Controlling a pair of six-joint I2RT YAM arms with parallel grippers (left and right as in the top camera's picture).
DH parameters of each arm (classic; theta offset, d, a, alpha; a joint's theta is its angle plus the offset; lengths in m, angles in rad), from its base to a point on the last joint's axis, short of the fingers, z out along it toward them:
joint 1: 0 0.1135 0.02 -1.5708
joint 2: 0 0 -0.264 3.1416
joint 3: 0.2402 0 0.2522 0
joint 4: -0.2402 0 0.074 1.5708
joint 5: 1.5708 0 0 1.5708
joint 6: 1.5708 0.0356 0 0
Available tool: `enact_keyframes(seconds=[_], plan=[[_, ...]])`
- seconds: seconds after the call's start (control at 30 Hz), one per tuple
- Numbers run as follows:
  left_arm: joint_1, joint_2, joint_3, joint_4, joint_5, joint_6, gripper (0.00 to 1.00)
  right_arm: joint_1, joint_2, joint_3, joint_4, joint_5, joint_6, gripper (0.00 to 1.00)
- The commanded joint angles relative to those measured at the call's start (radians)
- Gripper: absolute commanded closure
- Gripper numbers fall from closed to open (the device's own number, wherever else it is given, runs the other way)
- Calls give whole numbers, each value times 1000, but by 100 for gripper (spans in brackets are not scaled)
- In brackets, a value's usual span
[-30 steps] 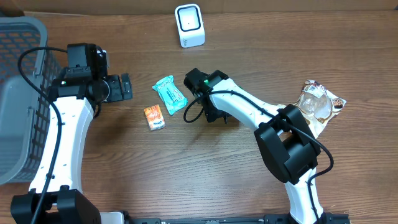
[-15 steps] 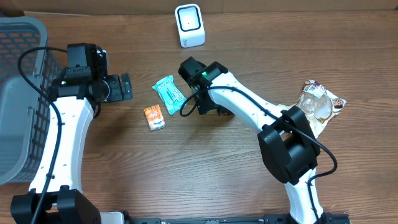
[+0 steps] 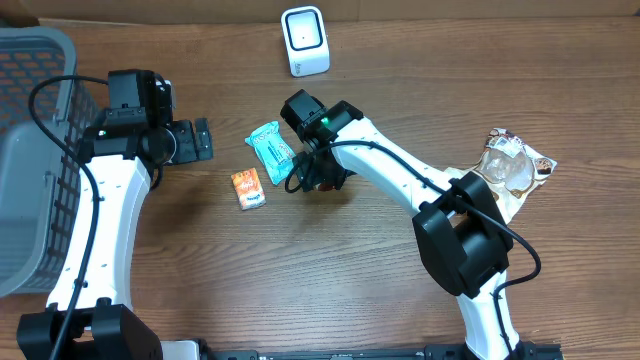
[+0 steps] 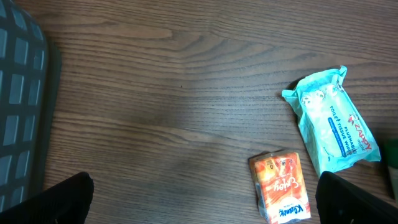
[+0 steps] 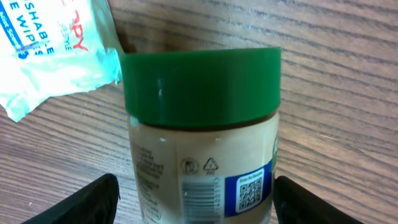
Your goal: Scan the item barcode
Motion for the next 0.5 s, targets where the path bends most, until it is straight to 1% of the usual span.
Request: enact_keyframes(seconds=[0.0, 0.07, 0.2, 0.47], plan=[[4, 7, -2, 0, -10, 30, 0, 3, -9, 70, -36, 9, -22, 23], [4, 7, -2, 0, -10, 30, 0, 3, -9, 113, -72, 34, -29, 24], [4, 7, -2, 0, -10, 30, 0, 8, -9, 185, -126, 58, -32, 24], [4, 7, -2, 0, -10, 30, 1, 11, -9, 183, -128, 13, -25, 26]])
